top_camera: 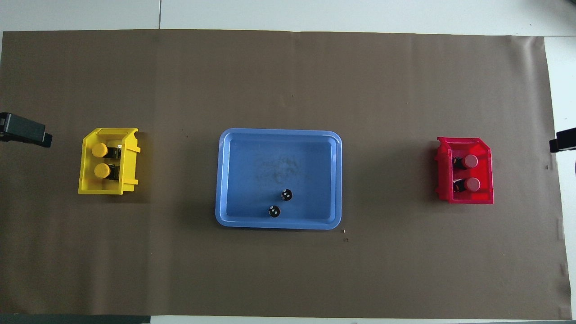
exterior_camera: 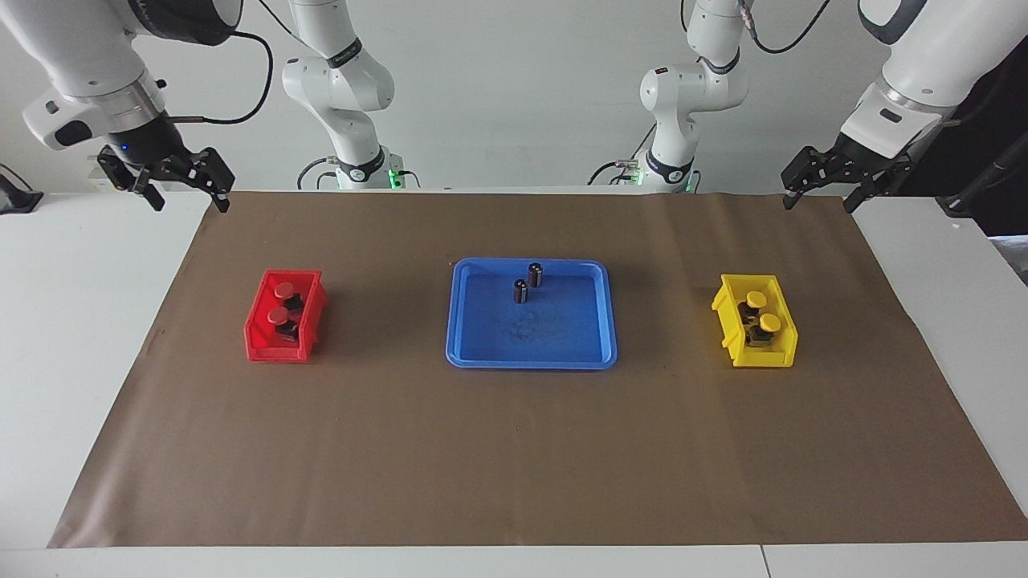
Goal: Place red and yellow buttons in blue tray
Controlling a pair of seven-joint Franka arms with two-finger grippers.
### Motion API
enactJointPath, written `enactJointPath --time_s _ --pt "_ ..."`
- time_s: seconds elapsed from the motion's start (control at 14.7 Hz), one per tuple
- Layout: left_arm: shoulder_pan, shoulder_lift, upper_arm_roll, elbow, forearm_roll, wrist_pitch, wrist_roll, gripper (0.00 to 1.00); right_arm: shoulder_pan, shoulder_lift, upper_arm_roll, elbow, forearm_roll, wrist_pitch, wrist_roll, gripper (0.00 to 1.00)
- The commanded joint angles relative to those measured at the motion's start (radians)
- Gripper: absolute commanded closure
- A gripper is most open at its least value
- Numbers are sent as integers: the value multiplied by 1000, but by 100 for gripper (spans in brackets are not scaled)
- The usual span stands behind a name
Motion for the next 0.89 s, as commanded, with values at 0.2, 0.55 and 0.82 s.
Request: enactJointPath --time_s 0.2,0.55,0.82 --pt "6 -31 2 -34 -12 8 1 0 -5 -8 7 -8 17 3 20 0" --pt "6 -31 2 -34 -12 8 1 0 -5 -16 7 -25 17 -3 6 0" --pt "6 -31 2 -34 -12 8 1 0 26 -31 12 -81 20 46 15 19"
